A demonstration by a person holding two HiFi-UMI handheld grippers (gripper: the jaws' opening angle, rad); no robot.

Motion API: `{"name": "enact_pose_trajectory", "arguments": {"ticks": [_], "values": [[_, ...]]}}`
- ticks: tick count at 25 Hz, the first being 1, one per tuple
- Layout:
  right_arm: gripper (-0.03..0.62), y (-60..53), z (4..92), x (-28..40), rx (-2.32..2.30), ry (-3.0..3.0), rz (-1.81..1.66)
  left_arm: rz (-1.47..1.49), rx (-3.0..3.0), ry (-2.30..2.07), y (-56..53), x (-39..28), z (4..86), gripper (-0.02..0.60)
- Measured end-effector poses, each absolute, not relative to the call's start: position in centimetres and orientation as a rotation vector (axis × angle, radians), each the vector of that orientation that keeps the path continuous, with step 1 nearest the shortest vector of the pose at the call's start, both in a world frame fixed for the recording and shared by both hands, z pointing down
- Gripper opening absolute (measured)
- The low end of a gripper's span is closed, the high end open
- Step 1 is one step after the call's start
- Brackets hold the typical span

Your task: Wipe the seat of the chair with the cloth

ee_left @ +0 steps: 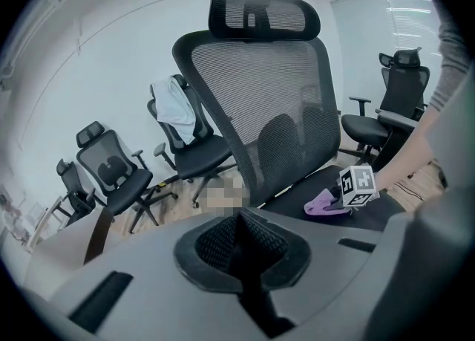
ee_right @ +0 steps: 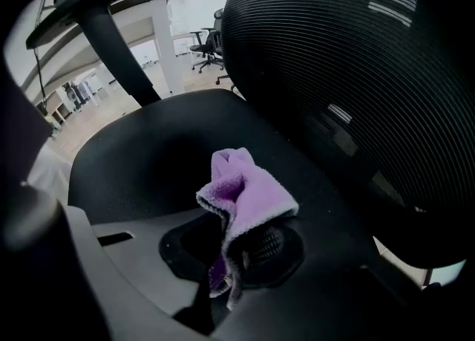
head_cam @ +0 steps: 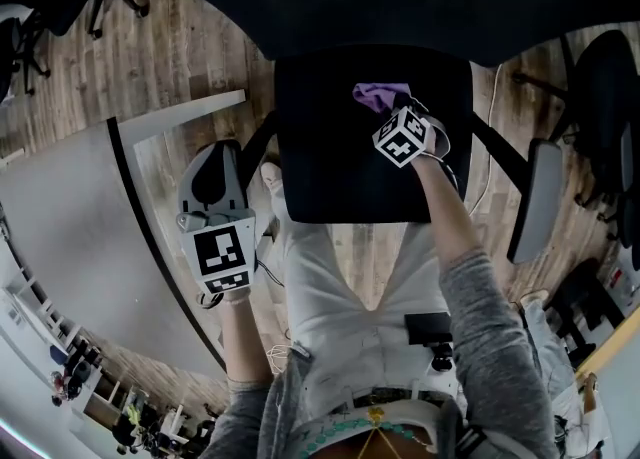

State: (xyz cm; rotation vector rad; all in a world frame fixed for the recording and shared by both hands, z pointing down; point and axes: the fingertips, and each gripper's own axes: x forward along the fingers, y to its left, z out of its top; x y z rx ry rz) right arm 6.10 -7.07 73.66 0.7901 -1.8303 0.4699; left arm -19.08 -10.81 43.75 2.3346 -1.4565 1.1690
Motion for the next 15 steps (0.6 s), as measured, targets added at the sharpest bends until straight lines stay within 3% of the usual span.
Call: {"name": "enact_pose_trajectory", "arguments": {"ticks": [15], "values": [[0.048,-5.1,73.5,11.6,0.851,-1.77,0.489,1.176,2.332,-1.457,-10.7,-18.9,43.9,0.002]]}}
